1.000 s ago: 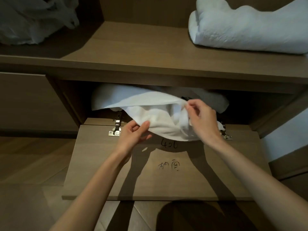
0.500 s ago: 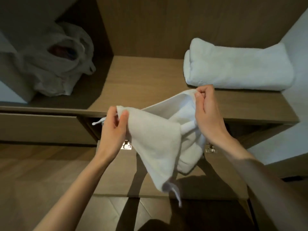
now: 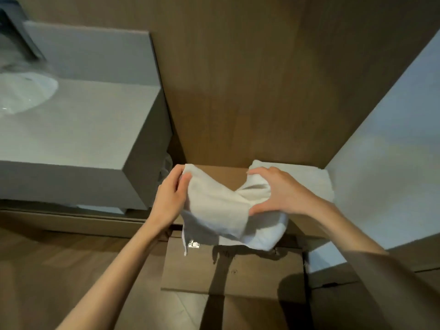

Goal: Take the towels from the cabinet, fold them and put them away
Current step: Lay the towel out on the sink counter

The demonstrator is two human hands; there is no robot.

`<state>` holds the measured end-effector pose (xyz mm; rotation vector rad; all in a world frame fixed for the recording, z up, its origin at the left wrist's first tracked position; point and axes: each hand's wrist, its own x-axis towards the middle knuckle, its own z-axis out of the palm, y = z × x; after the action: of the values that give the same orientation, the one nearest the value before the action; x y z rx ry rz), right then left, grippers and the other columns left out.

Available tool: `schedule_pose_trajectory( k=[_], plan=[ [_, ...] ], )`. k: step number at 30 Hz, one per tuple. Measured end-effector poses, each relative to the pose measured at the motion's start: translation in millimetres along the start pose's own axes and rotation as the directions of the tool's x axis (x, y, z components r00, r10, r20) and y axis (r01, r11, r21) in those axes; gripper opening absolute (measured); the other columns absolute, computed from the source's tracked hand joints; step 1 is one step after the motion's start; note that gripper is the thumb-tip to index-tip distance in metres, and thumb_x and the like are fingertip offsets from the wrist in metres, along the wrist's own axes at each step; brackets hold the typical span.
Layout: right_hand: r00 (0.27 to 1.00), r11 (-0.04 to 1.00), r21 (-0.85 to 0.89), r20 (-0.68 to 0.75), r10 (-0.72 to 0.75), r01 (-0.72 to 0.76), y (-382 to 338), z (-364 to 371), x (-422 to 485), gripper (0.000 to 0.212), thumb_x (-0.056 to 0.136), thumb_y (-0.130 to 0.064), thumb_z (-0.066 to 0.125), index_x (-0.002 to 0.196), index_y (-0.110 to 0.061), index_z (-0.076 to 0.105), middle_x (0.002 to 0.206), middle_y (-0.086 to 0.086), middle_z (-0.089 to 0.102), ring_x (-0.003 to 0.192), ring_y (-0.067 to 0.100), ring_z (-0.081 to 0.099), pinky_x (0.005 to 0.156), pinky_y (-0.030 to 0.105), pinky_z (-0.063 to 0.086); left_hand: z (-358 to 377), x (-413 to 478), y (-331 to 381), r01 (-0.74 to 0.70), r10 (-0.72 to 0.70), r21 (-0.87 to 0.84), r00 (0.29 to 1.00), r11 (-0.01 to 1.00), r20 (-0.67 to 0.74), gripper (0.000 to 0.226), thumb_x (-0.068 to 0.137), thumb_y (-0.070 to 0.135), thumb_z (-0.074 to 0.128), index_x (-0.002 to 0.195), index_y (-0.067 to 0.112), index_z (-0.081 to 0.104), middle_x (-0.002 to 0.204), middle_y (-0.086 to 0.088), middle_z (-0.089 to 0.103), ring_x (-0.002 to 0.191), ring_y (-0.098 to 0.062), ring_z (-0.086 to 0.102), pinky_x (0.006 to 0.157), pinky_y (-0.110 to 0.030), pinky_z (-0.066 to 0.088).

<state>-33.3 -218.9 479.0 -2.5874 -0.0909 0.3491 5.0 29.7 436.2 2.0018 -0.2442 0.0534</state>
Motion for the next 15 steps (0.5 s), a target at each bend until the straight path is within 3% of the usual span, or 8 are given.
schedule_pose_trajectory(
  k=[2,4,6,9,10,13,15],
  plan=[
    [0.999,0.996,-0.088,0.009,-0.032,0.033,-19.9,-40.6,-9.7,0.052,0.071,-0.044,0.080,0.117,-0.031,0.059,0.110,-0.006,0.060,0.100,0.014,0.056,0.076,0.025,0.043,-28.6,6.8,43.8,-0.005,0.005,0.001,1.000,1.000,-0.019,0.023,0.102,0.017,0.041,0.082,0.025,0.049,0.066,0.018,0.051,0.064,0.004,0.049,0.062,-0.008,0.037],
    [0.999,0.994,-0.107,-0.003,-0.033,0.032,-41.8,-78.3,-19.6,0.017,0.081,-0.037,0.073,0.090,-0.032,0.059,0.092,-0.008,0.061,0.087,0.015,0.058,0.066,0.027,0.043,-54.7,13.6,79.4,-0.013,0.014,0.014,1.000,1.000,-0.028,0.019,0.103,0.020,0.040,0.087,0.017,0.050,0.069,0.006,0.050,0.061,-0.001,0.045,0.063,-0.018,0.038],
    [0.999,0.998,-0.061,-0.029,-0.026,0.024,-60.8,-110.8,-28.3,0.013,0.083,-0.037,0.069,0.084,-0.030,0.059,0.087,-0.007,0.062,0.083,0.015,0.059,0.068,0.033,0.050,-77.4,18.3,107.8,-0.030,0.031,0.014,0.998,0.999,-0.058,0.017,0.103,0.021,0.040,0.096,0.010,0.052,0.076,-0.008,0.050,0.065,-0.007,0.044,0.065,-0.028,0.038],
    [0.990,0.997,0.052,-0.129,-0.056,0.063,-86.4,-147.1,-39.6,0.017,0.083,-0.038,0.070,0.092,-0.026,0.062,0.091,-0.004,0.065,0.085,0.015,0.061,0.075,0.037,0.052,-110.1,24.2,141.7,-0.059,0.064,0.040,0.987,0.997,-0.149,0.017,0.102,0.017,0.042,0.105,0.007,0.055,0.084,-0.006,0.056,0.072,-0.013,0.052,0.070,-0.032,0.042],
    [0.983,0.992,0.095,-0.169,-0.067,0.084,-94.7,-155.5,-41.9,0.016,0.084,-0.037,0.070,0.093,-0.026,0.062,0.091,-0.005,0.065,0.085,0.013,0.061,0.075,0.035,0.051,-120.6,25.3,150.4,-0.070,0.078,0.052,0.981,0.996,-0.180,0.016,0.102,0.015,0.042,0.106,0.007,0.055,0.087,-0.007,0.058,0.076,-0.014,0.054,0.071,-0.030,0.043],
    [0.939,0.972,0.164,-0.327,-0.109,0.170,-120.7,-173.0,-42.1,0.012,0.085,-0.031,0.069,0.093,-0.024,0.063,0.090,-0.006,0.066,0.084,0.011,0.060,0.068,0.023,0.046,-151.2,28.3,168.7,-0.128,0.150,0.105,0.957,0.986,-0.249,0.011,0.101,0.012,0.043,0.099,0.011,0.054,0.081,0.004,0.054,0.068,0.002,0.049,0.063,-0.015,0.038],
    [0.897,0.957,0.174,-0.419,-0.141,0.232,-140.2,-180.1,-36.7,0.011,0.087,-0.031,0.067,0.092,-0.022,0.061,0.090,-0.006,0.064,0.082,0.009,0.058,0.063,0.017,0.041,-172.2,31.9,175.1,-0.140,0.173,0.126,0.935,0.982,-0.311,0.011,0.101,0.012,0.043,0.096,0.011,0.053,0.076,0.007,0.050,0.063,0.001,0.046,0.061,-0.016,0.036]
  ],
)
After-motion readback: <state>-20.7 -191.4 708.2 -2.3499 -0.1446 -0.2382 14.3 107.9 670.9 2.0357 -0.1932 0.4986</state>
